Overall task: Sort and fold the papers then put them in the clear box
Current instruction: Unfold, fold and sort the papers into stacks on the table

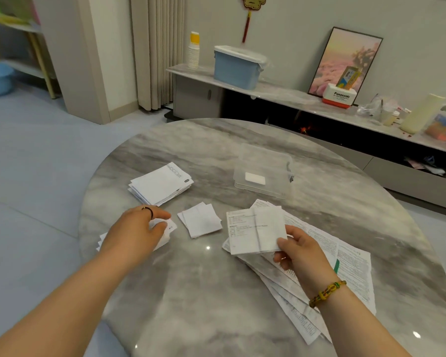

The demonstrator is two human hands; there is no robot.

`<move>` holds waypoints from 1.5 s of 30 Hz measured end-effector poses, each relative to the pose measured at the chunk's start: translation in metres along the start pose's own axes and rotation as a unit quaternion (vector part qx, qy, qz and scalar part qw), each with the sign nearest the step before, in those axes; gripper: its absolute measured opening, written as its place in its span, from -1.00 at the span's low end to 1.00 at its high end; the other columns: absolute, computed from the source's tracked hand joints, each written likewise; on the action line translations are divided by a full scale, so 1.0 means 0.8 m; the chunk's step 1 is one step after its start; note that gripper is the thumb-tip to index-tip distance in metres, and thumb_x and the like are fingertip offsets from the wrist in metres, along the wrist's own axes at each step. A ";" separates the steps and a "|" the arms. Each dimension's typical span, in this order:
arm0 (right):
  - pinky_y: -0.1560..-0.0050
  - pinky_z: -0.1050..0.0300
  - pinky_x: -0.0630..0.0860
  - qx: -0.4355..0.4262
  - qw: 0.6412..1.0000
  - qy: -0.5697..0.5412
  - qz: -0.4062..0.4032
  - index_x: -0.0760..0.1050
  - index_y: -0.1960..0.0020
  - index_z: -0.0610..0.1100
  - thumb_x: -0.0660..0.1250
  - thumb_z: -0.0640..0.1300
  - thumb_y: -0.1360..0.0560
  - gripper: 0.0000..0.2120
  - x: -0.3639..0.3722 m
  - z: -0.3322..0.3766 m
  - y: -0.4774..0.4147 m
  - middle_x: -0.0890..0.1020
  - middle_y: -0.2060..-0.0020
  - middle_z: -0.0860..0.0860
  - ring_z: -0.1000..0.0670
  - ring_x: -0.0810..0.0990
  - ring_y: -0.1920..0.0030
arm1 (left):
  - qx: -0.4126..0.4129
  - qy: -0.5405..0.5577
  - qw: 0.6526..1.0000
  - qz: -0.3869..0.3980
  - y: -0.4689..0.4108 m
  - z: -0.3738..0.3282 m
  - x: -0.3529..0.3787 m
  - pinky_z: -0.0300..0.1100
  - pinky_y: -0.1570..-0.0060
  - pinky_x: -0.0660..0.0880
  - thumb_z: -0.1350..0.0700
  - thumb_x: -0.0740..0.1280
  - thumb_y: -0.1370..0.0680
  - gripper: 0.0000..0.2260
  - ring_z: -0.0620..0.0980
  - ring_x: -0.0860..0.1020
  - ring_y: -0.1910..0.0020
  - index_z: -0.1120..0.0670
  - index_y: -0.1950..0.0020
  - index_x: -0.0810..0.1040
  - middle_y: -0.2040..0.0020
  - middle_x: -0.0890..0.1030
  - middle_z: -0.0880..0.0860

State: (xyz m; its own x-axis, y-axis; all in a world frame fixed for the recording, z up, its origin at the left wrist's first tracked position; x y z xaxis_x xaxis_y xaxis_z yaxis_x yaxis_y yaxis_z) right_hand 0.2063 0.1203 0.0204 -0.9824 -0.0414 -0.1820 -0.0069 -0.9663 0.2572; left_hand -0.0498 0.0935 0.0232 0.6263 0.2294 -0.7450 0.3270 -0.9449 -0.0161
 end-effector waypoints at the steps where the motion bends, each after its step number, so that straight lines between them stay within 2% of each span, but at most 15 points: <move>1: 0.58 0.35 0.27 -0.002 1.000 0.012 0.001 0.46 -0.04 -0.15 0.10 -0.39 -0.52 -0.75 0.009 0.006 -0.008 0.48 0.41 -0.04 0.16 0.39 0.59 | -0.001 -0.047 0.999 0.003 -0.001 0.009 -0.006 -0.23 -0.14 0.33 0.14 0.24 -0.55 -0.78 -0.01 0.43 -0.24 0.01 -0.16 0.55 -0.24 0.51 -0.01; 4: 0.58 0.36 0.22 -0.012 0.999 0.043 0.019 0.46 -0.10 -0.15 0.10 -0.38 -0.52 -0.73 0.043 0.027 -0.035 0.45 0.41 0.00 0.11 0.33 0.56 | 0.011 -0.145 0.989 0.025 0.001 0.028 -0.014 -0.27 -0.13 0.34 0.09 0.22 -0.56 -0.75 -0.07 0.42 -0.26 -0.05 -0.22 0.50 -0.27 0.48 -0.09; 7: 0.58 0.36 0.22 -0.022 0.996 0.078 0.045 0.44 -0.19 -0.20 0.09 -0.36 -0.53 -0.70 0.085 0.048 -0.068 0.46 0.33 0.01 0.07 0.32 0.48 | 0.019 -0.173 0.983 0.055 -0.001 0.042 -0.013 -0.32 -0.14 0.33 0.07 0.18 -0.57 -0.73 -0.11 0.39 -0.29 -0.08 -0.26 0.45 -0.29 0.44 -0.13; 10: 0.57 0.34 0.21 -0.037 0.991 0.108 0.070 0.43 -0.23 -0.25 0.07 -0.38 -0.52 -0.67 0.128 0.067 -0.098 0.43 0.36 0.02 0.05 0.31 0.45 | 0.009 -0.178 0.980 0.091 -0.008 0.054 -0.009 -0.32 -0.11 0.37 0.07 0.16 -0.58 -0.73 -0.10 0.42 -0.27 -0.10 -0.26 0.45 -0.31 0.42 -0.13; 14: 0.63 0.45 0.21 -0.060 0.985 0.131 0.095 0.41 -0.25 -0.26 0.07 -0.40 -0.51 -0.65 0.179 0.081 -0.129 0.39 0.38 0.04 0.08 0.31 0.43 | 0.021 -0.209 0.968 0.140 -0.013 0.060 0.002 -0.26 -0.18 0.39 0.05 0.13 -0.58 -0.70 -0.06 0.40 -0.28 -0.11 -0.31 0.39 -0.32 0.37 -0.07; 19: 0.37 0.35 0.30 -0.072 0.978 0.155 0.119 0.37 -0.31 -0.20 0.06 -0.41 -0.50 -0.59 0.224 0.079 -0.160 0.43 0.29 0.04 0.12 0.35 0.35 | 0.035 -0.207 0.965 0.154 -0.022 0.064 0.005 -0.24 -0.19 0.40 0.02 0.12 -0.58 -0.71 -0.08 0.38 -0.29 -0.09 -0.30 0.38 -0.31 0.37 -0.08; 23: 0.35 0.41 0.34 -0.078 0.967 0.207 0.126 0.38 -0.30 -0.19 0.06 -0.39 -0.51 -0.60 0.237 0.071 -0.174 0.47 0.08 -0.05 0.02 0.45 0.12 | 0.044 -0.201 0.966 0.155 -0.024 0.063 0.003 -0.25 -0.18 0.39 0.01 0.12 -0.59 -0.71 -0.11 0.35 -0.30 -0.09 -0.31 0.38 -0.31 0.37 -0.12; 26: 0.29 0.36 0.38 -0.083 0.958 0.248 0.119 0.37 -0.31 -0.18 0.08 -0.36 -0.50 -0.60 0.244 0.062 -0.185 0.45 0.12 -0.03 0.03 0.45 0.22 | 0.047 -0.204 0.966 0.154 -0.026 0.061 0.002 -0.25 -0.19 0.38 0.00 0.10 -0.59 -0.71 -0.12 0.33 -0.32 -0.09 -0.31 0.38 -0.32 0.35 -0.14; 27: 0.21 0.33 0.40 -0.084 0.955 0.261 0.115 0.36 -0.33 -0.16 0.09 -0.34 -0.51 -0.60 0.245 0.059 -0.187 0.45 0.08 -0.05 0.01 0.46 0.19 | 0.050 -0.206 0.965 0.153 -0.026 0.060 0.001 -0.25 -0.19 0.37 0.00 0.10 -0.59 -0.70 -0.11 0.33 -0.32 -0.09 -0.31 0.38 -0.32 0.35 -0.14; 30: -0.16 0.14 0.39 -0.100 0.937 0.321 0.096 0.34 -0.33 -0.08 0.14 -0.25 -0.52 -0.61 0.248 0.056 -0.190 0.49 -0.19 -0.11 -0.12 0.49 -0.15 | 0.058 -0.217 0.962 0.157 -0.026 0.057 0.001 -0.25 -0.19 0.35 0.00 0.08 -0.60 -0.69 -0.10 0.32 -0.32 -0.07 -0.33 0.37 -0.34 0.32 -0.16; 32: -0.27 0.09 0.36 -0.113 0.921 0.363 0.081 0.32 -0.34 -0.05 0.14 -0.19 -0.53 -0.62 0.248 0.057 -0.190 0.50 -0.24 -0.09 -0.13 0.47 -0.22 | 0.063 -0.221 0.961 0.157 -0.027 0.056 0.001 -0.25 -0.19 0.34 0.00 0.08 -0.60 -0.69 -0.10 0.30 -0.33 -0.07 -0.33 0.37 -0.34 0.32 -0.16; 36: -0.24 0.06 0.38 -0.141 0.900 0.409 0.056 0.31 -0.34 -0.03 0.11 -0.17 -0.54 -0.63 0.248 0.056 -0.189 0.41 -0.29 -0.06 -0.13 0.48 -0.19 | 0.061 -0.210 0.964 0.153 -0.028 0.057 0.000 -0.27 -0.19 0.33 0.01 0.08 -0.61 -0.70 -0.12 0.30 -0.33 -0.09 -0.33 0.38 -0.33 0.32 -0.16; 42: -0.25 -0.01 0.38 -0.132 0.920 0.369 0.025 0.33 -0.32 -0.06 0.09 -0.14 -0.55 -0.66 0.239 0.055 -0.188 0.34 -0.28 -0.05 -0.16 0.50 -0.14 | 0.059 -0.190 0.971 0.133 -0.029 0.053 -0.004 -0.29 -0.20 0.32 0.04 0.06 -0.61 -0.71 -0.14 0.29 -0.32 -0.12 -0.30 0.40 -0.30 0.35 -0.18; 45: -0.22 0.07 0.36 -0.141 0.927 0.346 0.005 0.33 -0.31 -0.09 0.10 -0.14 -0.56 -0.67 0.231 0.062 -0.184 0.37 -0.26 -0.07 -0.12 0.50 -0.12 | 0.073 -0.191 0.971 0.124 -0.029 0.048 -0.006 -0.30 -0.21 0.31 0.05 0.04 -0.62 -0.70 -0.15 0.28 -0.32 -0.12 -0.31 0.39 -0.31 0.35 -0.19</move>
State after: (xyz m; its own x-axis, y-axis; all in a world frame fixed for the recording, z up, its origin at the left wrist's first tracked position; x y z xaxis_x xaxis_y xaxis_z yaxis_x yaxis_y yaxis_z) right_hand 0.0167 0.2678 -0.0040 -0.6261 -0.1091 -0.7720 0.1464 -0.9890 0.0210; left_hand -0.0875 0.1054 0.0016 0.3568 -0.0869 -0.9301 0.0784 -0.9894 0.1226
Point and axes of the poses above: each hand's wrist, its own y-axis away from the middle knuckle, its own x-axis out of the palm, z = x × y, the point moved 2 cm from there along -y, towards the middle knuckle
